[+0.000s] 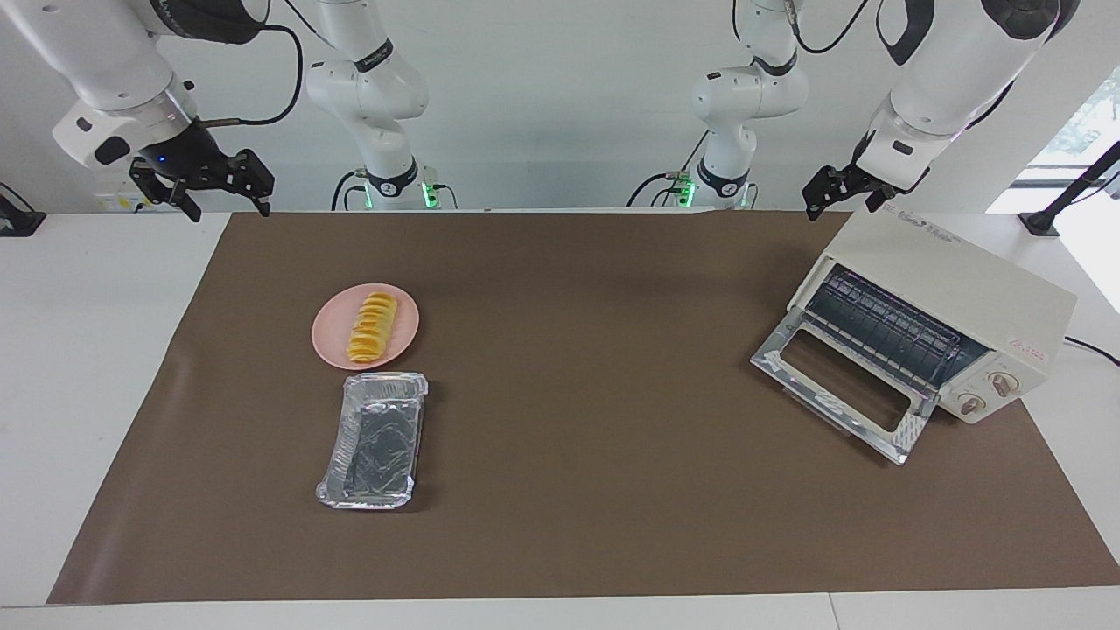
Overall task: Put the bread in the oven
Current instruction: 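Grasp the bread slices on the pink plate with the right gripper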
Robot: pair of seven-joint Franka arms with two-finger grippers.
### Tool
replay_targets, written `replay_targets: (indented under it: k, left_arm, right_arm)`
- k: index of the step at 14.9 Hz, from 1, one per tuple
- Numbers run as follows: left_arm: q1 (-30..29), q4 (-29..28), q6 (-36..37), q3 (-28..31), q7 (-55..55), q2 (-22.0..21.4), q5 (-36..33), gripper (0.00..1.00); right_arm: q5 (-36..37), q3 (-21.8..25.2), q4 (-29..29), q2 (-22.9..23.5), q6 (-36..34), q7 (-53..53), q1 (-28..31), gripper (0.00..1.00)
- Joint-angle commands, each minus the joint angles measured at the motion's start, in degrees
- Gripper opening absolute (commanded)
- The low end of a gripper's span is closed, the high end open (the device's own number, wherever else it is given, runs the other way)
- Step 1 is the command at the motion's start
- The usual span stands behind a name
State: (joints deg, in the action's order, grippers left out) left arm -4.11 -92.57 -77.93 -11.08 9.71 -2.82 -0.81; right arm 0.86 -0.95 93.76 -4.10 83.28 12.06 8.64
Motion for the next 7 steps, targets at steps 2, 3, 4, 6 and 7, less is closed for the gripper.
replay_targets:
  k: [2, 3, 4, 6, 7]
  left_arm:
    - [-0.8, -1.0, -0.7, -0.3, -0.2, -1.2, 0.8, 1.0]
    - [-0.8, -1.0, -0.7, -0.3, -0.1, -1.2, 0.8, 1.0]
    - [-0.8, -1.0, -0.7, -0.3, -0.2, -1.2, 0.8, 1.0]
    - [-0.8, -1.0, -0.7, -0.3, -0.2, -1.3, 0.8, 1.0]
    - [-0.8, -1.0, -0.7, -0.3, -0.2, -1.2, 0.8, 1.0]
  right_arm:
    - [-0.4, -0.3, 0.4, -0.6, -0.6, -0.5, 0.3, 1.0]
    - [-0.4, -0.3, 0.4, -0.6, -0.6, -0.5, 0.3, 1.0]
    - [-0.4, -0.3, 0.4, -0.6, -0.6, -0.6, 0.3, 1.0]
    - [-0.4, -0.3, 1.3, -0.8, -0.8, -0.5, 0.3, 1.0]
    - [-0.4, -0.4, 2.7, -1.7, -0.3, -0.3, 0.3, 1.0]
